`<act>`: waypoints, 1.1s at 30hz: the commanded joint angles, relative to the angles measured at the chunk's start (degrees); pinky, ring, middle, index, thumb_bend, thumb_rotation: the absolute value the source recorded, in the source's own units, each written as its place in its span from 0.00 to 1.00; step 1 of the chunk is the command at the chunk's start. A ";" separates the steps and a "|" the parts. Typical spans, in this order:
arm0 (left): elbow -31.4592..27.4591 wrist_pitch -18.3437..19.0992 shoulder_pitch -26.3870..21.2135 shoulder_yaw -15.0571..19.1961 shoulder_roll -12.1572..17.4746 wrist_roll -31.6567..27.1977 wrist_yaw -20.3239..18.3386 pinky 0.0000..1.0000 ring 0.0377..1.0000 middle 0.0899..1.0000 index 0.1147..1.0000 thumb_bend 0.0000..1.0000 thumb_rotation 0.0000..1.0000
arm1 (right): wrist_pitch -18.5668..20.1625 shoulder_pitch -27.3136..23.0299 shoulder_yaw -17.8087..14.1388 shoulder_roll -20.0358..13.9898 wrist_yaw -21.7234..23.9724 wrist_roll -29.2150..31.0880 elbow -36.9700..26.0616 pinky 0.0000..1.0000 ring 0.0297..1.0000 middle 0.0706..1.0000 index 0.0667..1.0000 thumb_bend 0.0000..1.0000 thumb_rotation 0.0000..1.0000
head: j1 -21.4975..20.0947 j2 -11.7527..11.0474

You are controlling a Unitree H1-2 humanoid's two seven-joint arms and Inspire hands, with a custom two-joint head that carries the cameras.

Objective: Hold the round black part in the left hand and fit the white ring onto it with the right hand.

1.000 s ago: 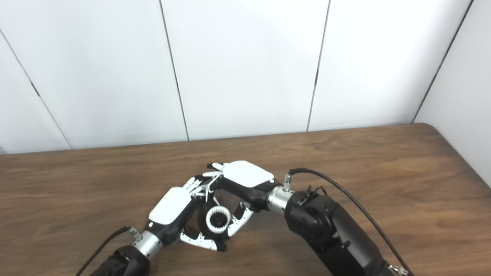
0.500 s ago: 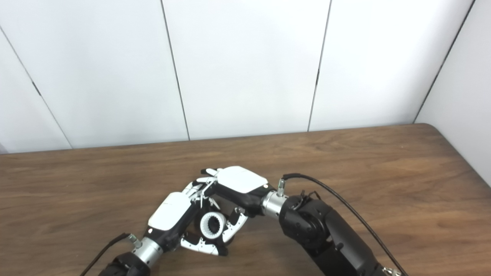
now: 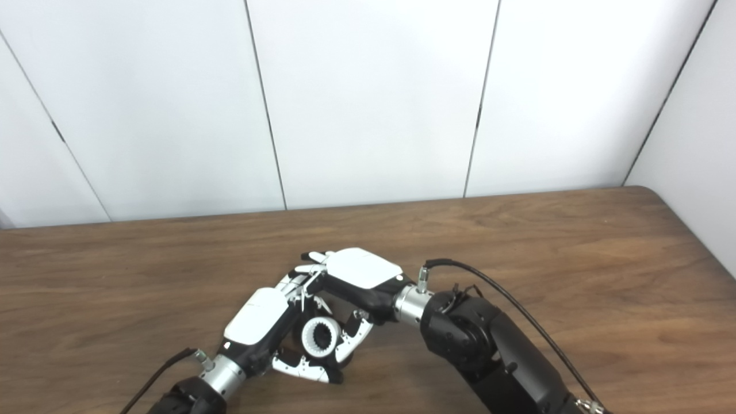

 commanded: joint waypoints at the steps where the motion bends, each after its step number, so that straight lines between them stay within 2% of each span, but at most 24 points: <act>1: 3.96 -0.85 2.97 -3.23 0.91 1.70 -5.13 1.00 0.97 0.85 0.41 0.52 0.05 | -0.59 -1.53 -1.49 0.66 -1.13 1.85 -2.14 1.00 1.00 0.91 0.44 0.52 0.13 | -0.12 0.03; 12: 5.66 -1.64 2.41 -3.15 0.92 2.01 -4.55 1.00 0.98 0.85 0.41 0.52 0.05 | -0.42 -0.43 -4.12 2.76 -1.52 7.08 -3.72 1.00 1.00 0.93 0.44 0.52 0.13 | -0.32 -0.23; 18: 5.97 -1.28 2.29 -3.06 0.88 2.18 -4.84 1.00 0.98 0.85 0.41 0.52 0.05 | 0.92 0.06 -5.46 3.39 -1.12 9.13 -5.01 1.00 1.00 0.93 0.44 0.52 0.12 | -0.36 -0.25; 33: 5.08 -1.23 2.56 -2.71 1.47 1.03 -5.75 1.00 0.98 0.85 0.41 0.52 0.05 | 3.28 0.62 -7.42 2.27 -1.07 9.38 -5.63 1.00 1.00 0.94 0.44 0.51 0.12 | -0.76 -0.09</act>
